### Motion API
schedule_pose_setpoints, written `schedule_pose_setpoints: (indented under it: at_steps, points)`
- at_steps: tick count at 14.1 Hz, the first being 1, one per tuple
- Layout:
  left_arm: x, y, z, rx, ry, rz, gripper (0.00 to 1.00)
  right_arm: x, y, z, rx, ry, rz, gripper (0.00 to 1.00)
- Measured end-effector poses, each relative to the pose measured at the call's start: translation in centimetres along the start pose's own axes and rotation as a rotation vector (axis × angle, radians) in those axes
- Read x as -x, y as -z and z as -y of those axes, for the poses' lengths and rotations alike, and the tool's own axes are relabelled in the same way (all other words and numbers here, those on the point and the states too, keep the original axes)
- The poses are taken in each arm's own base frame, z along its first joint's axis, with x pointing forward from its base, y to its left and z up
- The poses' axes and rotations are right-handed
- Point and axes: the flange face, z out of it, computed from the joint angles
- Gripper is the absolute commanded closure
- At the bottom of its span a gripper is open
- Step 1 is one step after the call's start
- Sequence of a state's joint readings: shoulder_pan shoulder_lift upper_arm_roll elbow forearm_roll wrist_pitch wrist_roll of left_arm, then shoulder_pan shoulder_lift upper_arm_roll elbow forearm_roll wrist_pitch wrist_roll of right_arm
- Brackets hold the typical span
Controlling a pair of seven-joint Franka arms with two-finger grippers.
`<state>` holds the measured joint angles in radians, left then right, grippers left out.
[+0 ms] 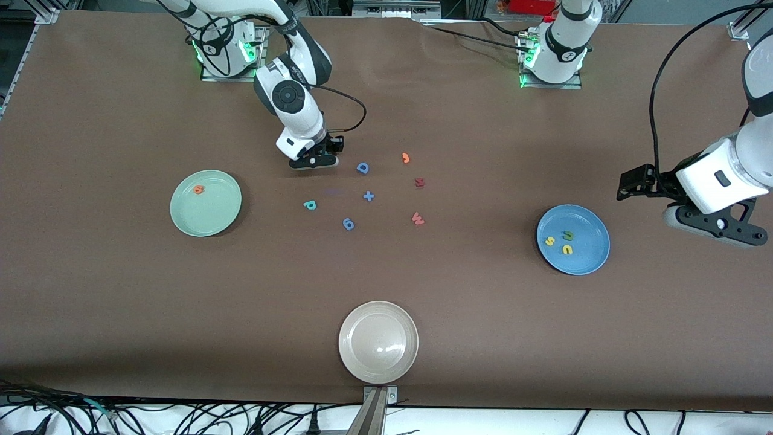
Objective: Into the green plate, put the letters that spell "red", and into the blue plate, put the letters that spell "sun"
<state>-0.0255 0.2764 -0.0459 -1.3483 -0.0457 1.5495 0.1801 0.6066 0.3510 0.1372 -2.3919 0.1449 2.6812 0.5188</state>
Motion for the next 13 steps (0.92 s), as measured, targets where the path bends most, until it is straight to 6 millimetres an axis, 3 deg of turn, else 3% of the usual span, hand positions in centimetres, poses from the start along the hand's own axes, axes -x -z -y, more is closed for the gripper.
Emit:
schedule_pose_setpoints:
  at_steps: [2, 5, 7, 13]
  points:
    - [1.6, 0.0, -0.4, -0.011, 0.013, -0.01, 0.0, 0.0, 0.0, 0.0, -0.001, 0.001, -0.002, 0.76]
    - [4.6, 0.0, -2.8, -0.014, 0.112, -0.015, 0.0, -0.1, 0.5, 0.4, -0.009, 0.006, -0.012, 0.9]
    - [5.8, 0.1, -3.0, -0.015, 0.129, -0.018, 0.0, -0.1, 0.5, 0.4, -0.01, 0.005, -0.014, 0.99]
    - [6.5, -0.6, -2.8, -0.013, 0.127, -0.009, 0.0, -1.0, 0.9, -0.5, -0.005, -0.016, -0.017, 1.0]
